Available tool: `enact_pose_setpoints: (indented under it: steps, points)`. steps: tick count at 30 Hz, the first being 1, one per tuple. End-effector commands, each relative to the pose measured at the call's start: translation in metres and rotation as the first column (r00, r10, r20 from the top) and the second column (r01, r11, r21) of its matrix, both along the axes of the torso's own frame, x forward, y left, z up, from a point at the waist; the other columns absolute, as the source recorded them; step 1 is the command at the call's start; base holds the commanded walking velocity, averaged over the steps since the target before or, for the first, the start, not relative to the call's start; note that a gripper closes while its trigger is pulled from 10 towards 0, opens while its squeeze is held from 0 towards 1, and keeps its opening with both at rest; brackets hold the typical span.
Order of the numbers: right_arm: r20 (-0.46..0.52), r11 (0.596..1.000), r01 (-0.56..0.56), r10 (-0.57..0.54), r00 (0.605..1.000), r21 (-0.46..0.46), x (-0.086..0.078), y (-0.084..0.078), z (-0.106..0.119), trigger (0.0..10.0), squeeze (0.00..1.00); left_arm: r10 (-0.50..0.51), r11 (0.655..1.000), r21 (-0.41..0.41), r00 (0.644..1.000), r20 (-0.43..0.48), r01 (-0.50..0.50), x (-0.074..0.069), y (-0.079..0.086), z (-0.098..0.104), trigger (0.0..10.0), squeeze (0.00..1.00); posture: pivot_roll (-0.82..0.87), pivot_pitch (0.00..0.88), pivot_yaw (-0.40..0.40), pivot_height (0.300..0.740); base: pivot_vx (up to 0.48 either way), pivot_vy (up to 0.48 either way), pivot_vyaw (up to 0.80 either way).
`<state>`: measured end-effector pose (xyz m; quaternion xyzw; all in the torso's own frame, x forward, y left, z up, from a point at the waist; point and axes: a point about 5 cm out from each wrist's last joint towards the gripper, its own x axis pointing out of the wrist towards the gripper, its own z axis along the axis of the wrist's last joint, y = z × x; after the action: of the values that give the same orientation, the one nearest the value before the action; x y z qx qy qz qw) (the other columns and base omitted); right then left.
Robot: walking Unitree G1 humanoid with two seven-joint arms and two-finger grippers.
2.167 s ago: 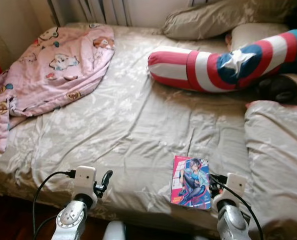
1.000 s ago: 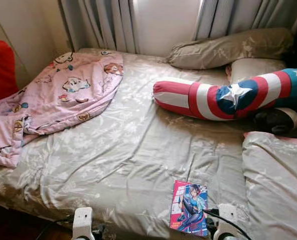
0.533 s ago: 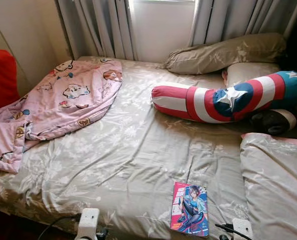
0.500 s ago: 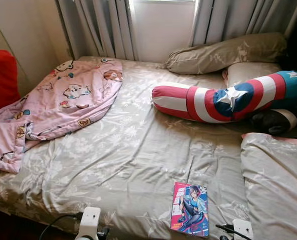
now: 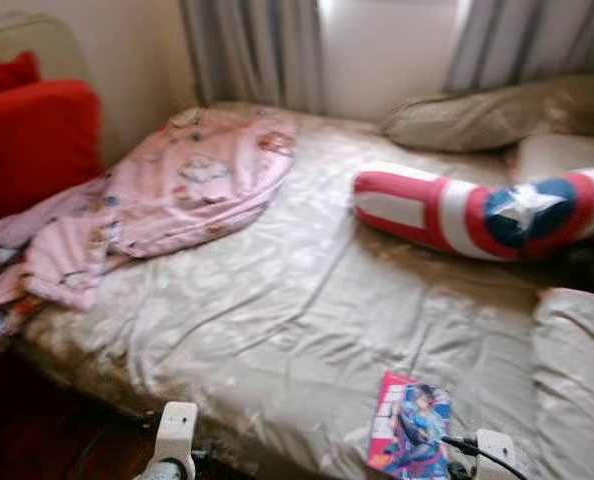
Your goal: Clean up the room
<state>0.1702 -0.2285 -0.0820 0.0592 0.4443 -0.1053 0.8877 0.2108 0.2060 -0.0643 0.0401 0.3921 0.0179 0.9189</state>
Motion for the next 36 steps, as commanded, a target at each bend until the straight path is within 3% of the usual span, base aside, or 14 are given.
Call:
enact_pose_setpoints:
  steps: [1, 6, 7, 21, 36]
  points:
    - [-0.022, 1.000, 0.011, -0.011, 1.000, 0.004, -0.005, -0.001, -0.002, 10.0, 0.00, 0.023, 1.000, -0.005, 0.999, -0.039, -0.023, -0.008, 0.000, -0.005, 10.0, 0.00, 0.05, 0.000, 0.016, 0.740, 0.000, 0.000, 0.71]
    - [-0.016, 0.999, 0.025, -0.025, 1.000, 0.027, -0.003, 0.008, -0.003, 10.0, 0.00, 0.024, 1.000, -0.004, 0.998, -0.052, -0.024, -0.008, 0.000, -0.006, 10.0, 0.00, 0.05, 0.000, 0.016, 0.740, 0.000, 0.000, 0.14]
    - [-0.011, 0.999, 0.018, -0.018, 1.000, 0.038, -0.002, 0.016, -0.005, 10.0, 0.00, 0.032, 0.999, -0.007, 0.998, -0.059, -0.033, -0.009, 0.000, -0.006, 10.0, 0.00, 0.05, 0.000, 0.015, 0.740, 0.000, 0.480, 0.00]
    - [0.013, 0.997, -0.021, 0.020, 1.000, 0.078, 0.005, 0.057, -0.006, 10.0, 0.00, 0.031, 0.999, -0.012, 0.998, -0.060, -0.032, -0.009, -0.002, -0.007, 10.0, 0.00, 0.05, 0.000, 0.013, 0.740, 0.000, 0.480, 0.00]
    - [0.015, 0.996, -0.032, 0.030, 0.999, 0.079, 0.009, 0.066, -0.005, 10.0, 0.00, 0.031, 0.999, -0.012, 0.997, -0.064, -0.032, -0.010, -0.001, -0.007, 10.0, 0.00, 0.05, 0.000, 0.014, 0.740, 0.000, 0.480, 0.00]
